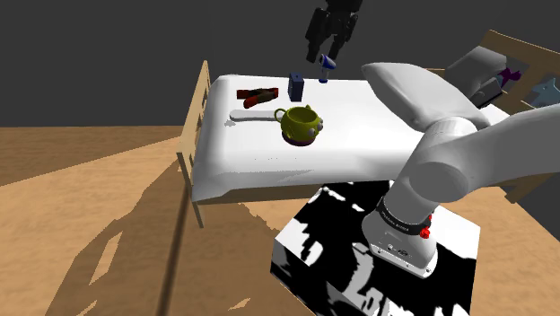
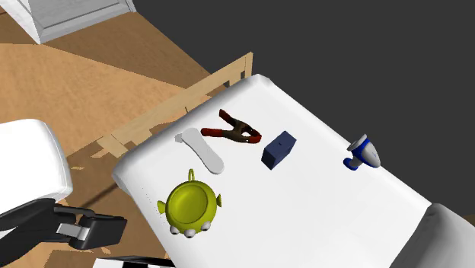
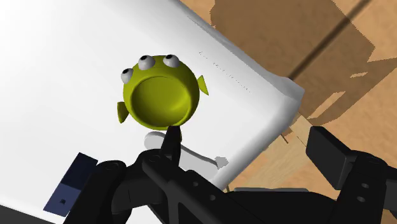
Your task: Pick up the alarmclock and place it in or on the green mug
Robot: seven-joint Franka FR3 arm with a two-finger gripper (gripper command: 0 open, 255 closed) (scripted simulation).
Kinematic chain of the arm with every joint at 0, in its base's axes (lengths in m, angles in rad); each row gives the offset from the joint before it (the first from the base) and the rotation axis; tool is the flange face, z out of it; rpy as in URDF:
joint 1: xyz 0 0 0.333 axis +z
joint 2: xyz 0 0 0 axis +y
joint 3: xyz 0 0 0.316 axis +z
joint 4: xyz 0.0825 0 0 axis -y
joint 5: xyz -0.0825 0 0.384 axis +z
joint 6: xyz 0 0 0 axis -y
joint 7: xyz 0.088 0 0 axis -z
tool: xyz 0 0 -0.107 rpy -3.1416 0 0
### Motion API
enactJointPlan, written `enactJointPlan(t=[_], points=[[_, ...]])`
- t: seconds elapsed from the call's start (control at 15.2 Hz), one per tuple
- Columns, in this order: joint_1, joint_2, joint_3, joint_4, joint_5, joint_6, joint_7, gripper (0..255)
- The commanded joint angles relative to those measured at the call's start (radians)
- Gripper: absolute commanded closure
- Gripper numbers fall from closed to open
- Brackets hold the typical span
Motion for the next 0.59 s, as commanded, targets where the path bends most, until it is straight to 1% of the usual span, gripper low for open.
enactJointPlan(t=[0.0,0.53], points=[[0.0,0.0,0.0,0.0,0.0,0.0,0.0,0],[-0.051,0.266,-0.062,0.081,-0.038,0.152,-0.013,0]])
